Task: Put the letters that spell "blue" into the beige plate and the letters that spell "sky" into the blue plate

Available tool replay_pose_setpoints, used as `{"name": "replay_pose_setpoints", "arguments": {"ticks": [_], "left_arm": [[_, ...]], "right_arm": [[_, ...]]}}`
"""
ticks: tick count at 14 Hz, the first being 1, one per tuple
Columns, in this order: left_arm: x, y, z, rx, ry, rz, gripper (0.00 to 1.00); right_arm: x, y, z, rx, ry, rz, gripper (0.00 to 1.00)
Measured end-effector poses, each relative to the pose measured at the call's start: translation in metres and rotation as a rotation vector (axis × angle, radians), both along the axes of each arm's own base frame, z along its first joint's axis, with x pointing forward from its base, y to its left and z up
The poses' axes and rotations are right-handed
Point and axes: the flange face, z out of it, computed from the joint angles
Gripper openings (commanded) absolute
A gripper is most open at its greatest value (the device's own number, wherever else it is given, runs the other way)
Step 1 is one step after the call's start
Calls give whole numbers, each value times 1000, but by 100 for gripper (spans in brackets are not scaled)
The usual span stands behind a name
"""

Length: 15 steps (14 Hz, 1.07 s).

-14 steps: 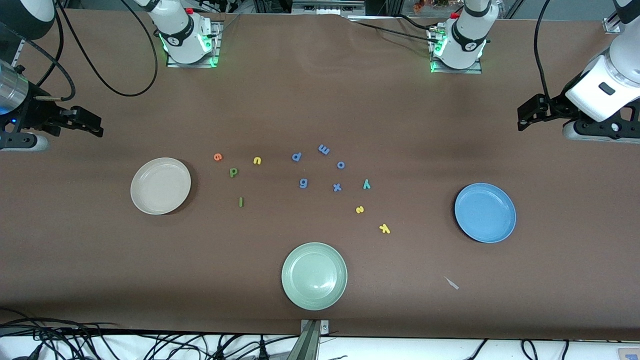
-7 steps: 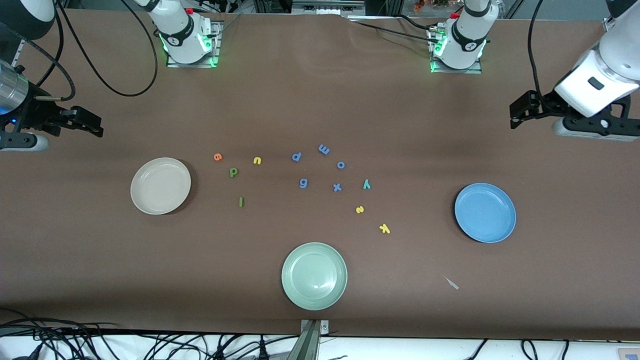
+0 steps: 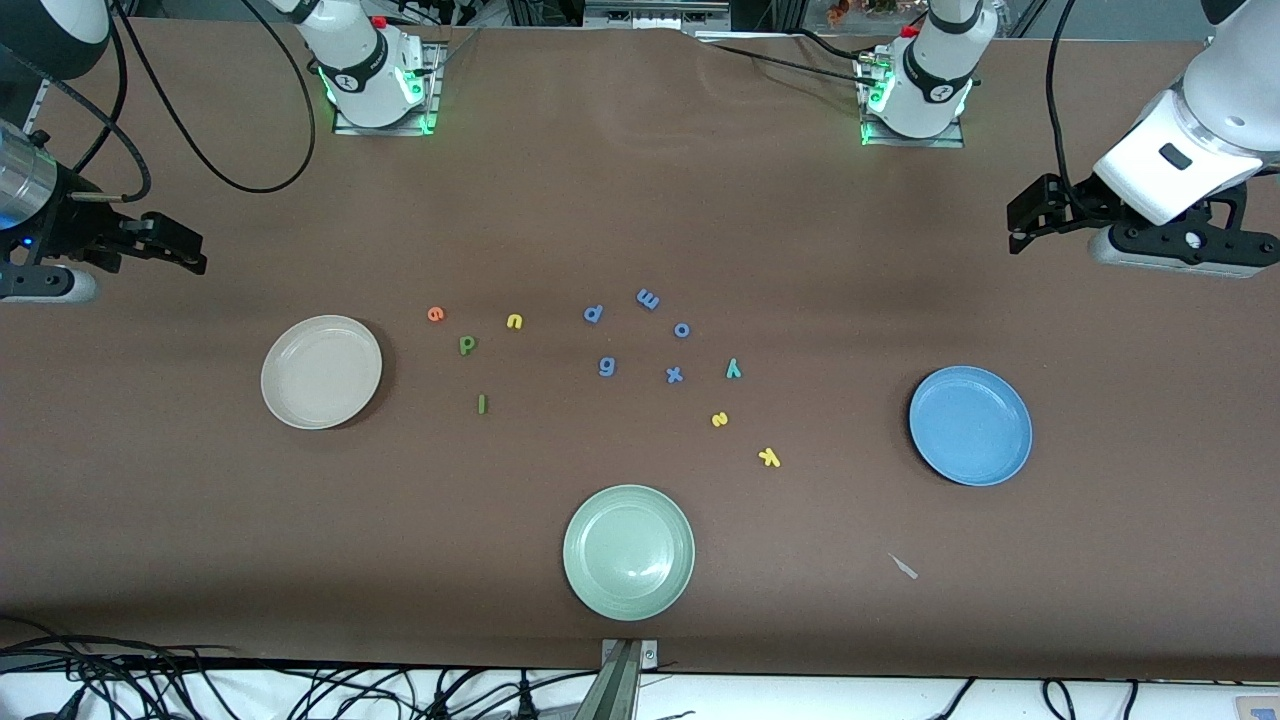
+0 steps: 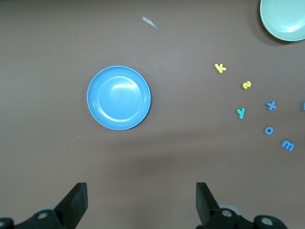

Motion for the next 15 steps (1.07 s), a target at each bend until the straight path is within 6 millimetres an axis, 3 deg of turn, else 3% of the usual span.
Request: {"name": "replay_pose_setpoints", "arguments": {"ticks": [11,13,15], "left_arm": [[0,1,0,0,0,2,100],[0,2,0,0,0,4,100],[1,5,0,0,0,9,100]], "right_arm": [[1,1,-3,-7,5,38,100],[6,10,-15,-12,27,113,100],[14,36,-36,-23,57,175,100]]}}
